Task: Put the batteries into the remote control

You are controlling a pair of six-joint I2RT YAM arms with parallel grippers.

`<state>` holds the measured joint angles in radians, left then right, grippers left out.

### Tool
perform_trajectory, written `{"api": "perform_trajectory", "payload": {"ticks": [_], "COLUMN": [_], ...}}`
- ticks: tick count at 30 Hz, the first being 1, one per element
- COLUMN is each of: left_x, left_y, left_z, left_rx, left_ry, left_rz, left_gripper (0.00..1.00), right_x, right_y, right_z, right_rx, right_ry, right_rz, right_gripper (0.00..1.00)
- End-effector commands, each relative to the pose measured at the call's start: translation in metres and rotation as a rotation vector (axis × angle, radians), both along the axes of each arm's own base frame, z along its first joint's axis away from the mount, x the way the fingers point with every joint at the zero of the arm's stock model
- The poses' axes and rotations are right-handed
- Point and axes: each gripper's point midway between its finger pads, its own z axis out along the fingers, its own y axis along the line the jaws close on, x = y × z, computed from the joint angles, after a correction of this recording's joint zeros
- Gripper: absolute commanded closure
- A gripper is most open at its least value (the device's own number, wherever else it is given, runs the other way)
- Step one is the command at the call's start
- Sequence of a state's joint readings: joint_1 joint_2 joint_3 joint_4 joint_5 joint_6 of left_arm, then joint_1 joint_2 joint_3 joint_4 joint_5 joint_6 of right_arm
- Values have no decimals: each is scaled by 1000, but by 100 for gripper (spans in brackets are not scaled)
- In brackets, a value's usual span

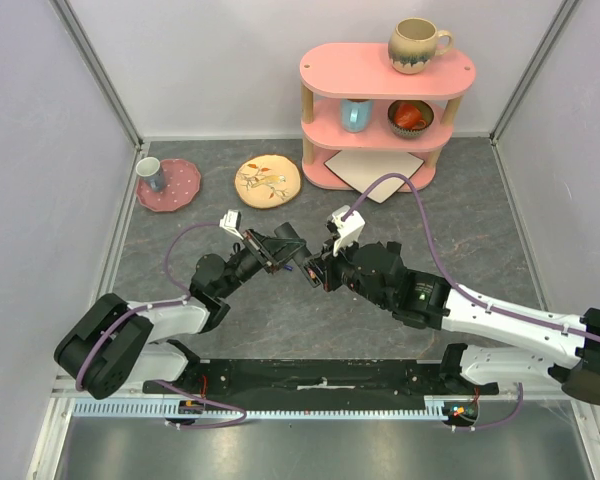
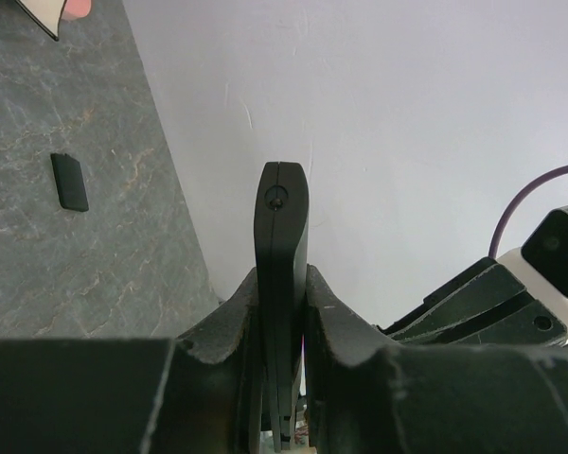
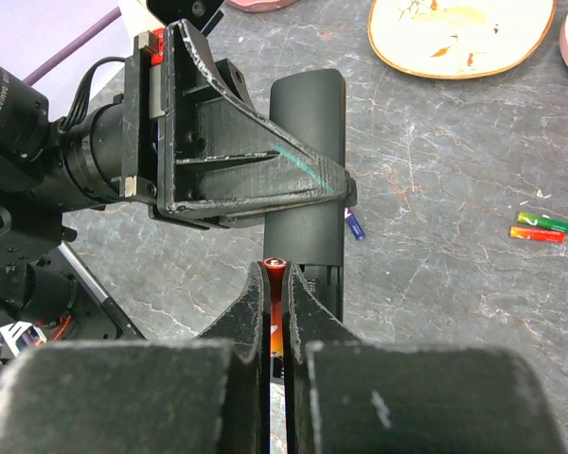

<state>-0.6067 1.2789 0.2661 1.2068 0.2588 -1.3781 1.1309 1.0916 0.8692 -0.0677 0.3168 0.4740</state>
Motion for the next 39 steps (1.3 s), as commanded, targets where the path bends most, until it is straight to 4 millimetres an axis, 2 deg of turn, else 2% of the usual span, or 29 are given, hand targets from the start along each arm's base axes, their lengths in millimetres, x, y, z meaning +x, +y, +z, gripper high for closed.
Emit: {"api": "perform_trajectory", "payload": {"ticks": [1,13,39], "left_x": [-5,-6,1], "left_y": [-6,-8,-3], "left_z": [23,28,43], "left_rx": [-61,-70,-58], "left_ry": [-42,-54,-144], "left_rz": [-45,-53,15], "left_gripper": [98,98,98], "right_x": [8,11,-2], "right_y": [3,4,3], "right_z": [27,11,-18], "right_rx": [52,4,-112], "right_ry": [-55,-49,32], "right_rz": [-32,-35,-10], "right_gripper": [100,100,100]}}
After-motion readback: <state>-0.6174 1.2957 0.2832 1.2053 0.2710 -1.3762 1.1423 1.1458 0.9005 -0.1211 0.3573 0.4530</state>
